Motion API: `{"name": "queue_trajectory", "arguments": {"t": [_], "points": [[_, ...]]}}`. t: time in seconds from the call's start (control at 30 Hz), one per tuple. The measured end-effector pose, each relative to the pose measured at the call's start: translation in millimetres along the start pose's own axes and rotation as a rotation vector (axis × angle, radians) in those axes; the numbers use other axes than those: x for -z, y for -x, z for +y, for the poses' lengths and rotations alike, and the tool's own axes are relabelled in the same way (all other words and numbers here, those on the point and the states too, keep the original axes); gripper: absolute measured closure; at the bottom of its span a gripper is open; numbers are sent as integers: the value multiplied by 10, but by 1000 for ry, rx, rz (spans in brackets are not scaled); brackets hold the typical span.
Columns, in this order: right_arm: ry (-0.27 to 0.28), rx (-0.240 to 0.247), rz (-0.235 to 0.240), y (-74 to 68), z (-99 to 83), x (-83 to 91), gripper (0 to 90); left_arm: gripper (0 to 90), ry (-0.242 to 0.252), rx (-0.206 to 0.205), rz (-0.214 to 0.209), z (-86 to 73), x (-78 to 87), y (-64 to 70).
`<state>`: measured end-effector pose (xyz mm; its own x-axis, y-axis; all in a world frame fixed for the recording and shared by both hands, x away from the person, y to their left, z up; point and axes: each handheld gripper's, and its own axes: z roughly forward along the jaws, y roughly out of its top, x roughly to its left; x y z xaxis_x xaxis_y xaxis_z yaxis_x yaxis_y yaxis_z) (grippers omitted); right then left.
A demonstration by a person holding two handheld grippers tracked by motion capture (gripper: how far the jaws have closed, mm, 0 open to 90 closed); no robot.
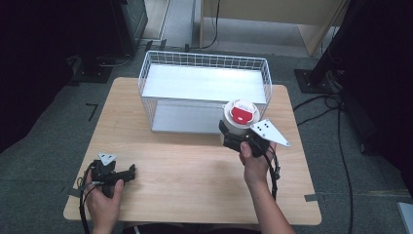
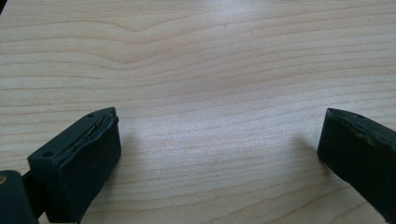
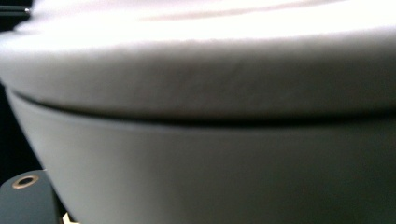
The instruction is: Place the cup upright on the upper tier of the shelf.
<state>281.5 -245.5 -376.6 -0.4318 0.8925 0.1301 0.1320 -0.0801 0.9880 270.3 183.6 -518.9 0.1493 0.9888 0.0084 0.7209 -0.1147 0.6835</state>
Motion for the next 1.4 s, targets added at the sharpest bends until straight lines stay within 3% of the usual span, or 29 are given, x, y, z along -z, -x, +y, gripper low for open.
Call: {"name": "queue_trajectory", "arguments": {"t": [0.57, 1.07, 1.4], "points": [[30, 27, -25, 51, 376, -266, 98, 0, 1, 0, 0, 0, -1, 0], [46, 13, -68, 157, 662, -611, 102, 0, 1, 1, 0, 0, -1, 1], [49, 15, -74, 140, 758, -776, 102, 0, 3, 1, 1, -1, -2, 1]]}}
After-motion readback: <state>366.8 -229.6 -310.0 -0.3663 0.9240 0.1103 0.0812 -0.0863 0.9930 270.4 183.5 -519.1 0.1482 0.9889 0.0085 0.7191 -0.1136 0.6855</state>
